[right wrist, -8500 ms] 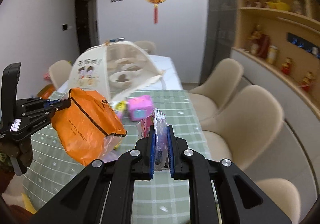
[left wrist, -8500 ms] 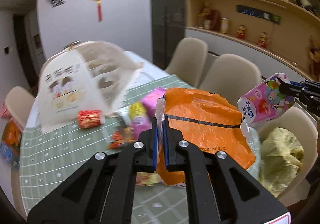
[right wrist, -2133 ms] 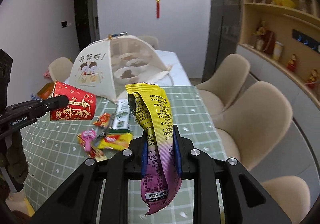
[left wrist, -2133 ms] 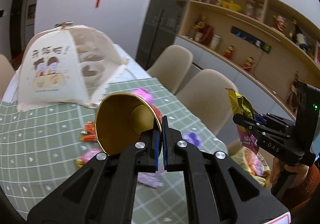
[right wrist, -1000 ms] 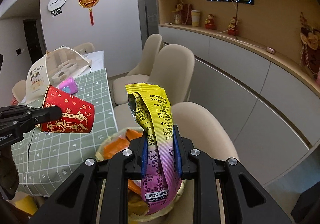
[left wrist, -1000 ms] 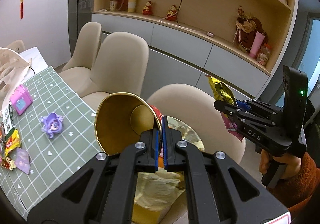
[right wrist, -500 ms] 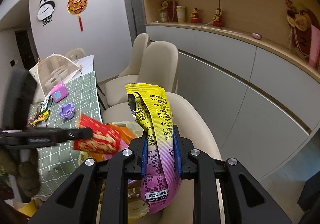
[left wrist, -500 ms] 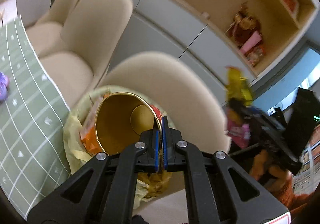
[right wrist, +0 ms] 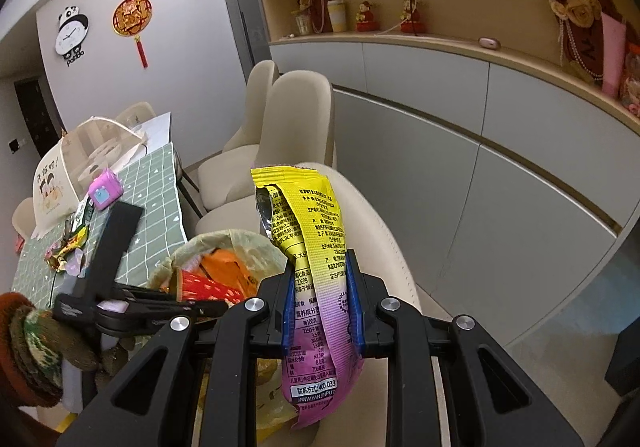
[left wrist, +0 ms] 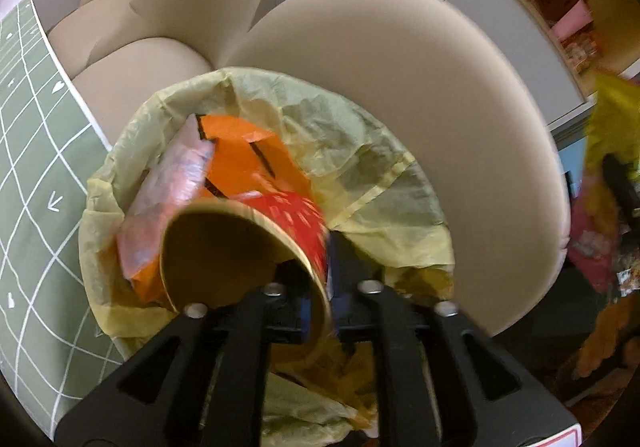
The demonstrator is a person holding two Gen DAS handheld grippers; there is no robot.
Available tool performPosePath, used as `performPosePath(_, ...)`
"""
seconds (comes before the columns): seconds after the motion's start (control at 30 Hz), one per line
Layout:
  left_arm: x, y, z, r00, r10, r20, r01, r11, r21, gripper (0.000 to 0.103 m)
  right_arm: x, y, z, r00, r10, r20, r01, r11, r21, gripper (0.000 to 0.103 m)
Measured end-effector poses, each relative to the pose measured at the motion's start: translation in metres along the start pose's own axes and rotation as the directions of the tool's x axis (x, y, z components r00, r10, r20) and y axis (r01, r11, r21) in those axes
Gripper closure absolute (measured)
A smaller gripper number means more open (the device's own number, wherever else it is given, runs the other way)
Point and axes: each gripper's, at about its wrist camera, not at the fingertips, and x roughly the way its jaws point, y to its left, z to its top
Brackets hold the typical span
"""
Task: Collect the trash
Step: 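Carry cup and wrapper to the yellow trash bag and release both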
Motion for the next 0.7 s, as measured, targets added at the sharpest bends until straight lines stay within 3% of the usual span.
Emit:
performPosePath(0.07, -0.011, 0.004, -0.005, 0.999, -0.049, 0.020, 0.049, 0.999, -0.008, 0.064, 0.006, 0.003, -0.002, 1.000, 0.008, -0.015, -0.008, 1.000, -0.008, 0.081)
performPosePath(0.3, -0.059, 0.016, -0.024, 0.995, -0.080, 0.067, 0.082, 0.996, -0.029, 0.055, 0.026, 0.032, -0.002, 0.996, 0.072, -0.052, -0.076, 0.994, -0.075, 0.081)
performPosePath(0.4, -0.090, 0.026, -0.035, 0.991, -0.036, 0.133, 0.041, 0.998, -0.037, 0.054, 0.037, 0.052, -0.002, 0.991, 0.107, -0.078, -0.115, 0.987, -0.114, 0.081)
performPosePath(0.5, -0.118, 0.034, -0.047, 0.975, 0.049, 0.219, -0.033, 0.997, -0.076, 0.049, 0.060, 0.074, -0.008, 0.981, 0.138, -0.137, -0.158, 0.977, -0.141, 0.081)
performPosePath(0.57, -0.139, 0.044, -0.054, 0.954, 0.114, 0.277, -0.087, 0.990, -0.109, 0.048, 0.084, 0.086, -0.015, 0.968, 0.148, -0.202, -0.179, 0.973, -0.146, 0.081)
performPosePath(0.7, -0.170, 0.058, -0.069, 0.910, 0.221, 0.350, -0.178, 0.972, -0.152, 0.048, 0.142, 0.108, -0.043, 0.913, 0.123, -0.388, -0.198, 0.967, -0.161, 0.081)
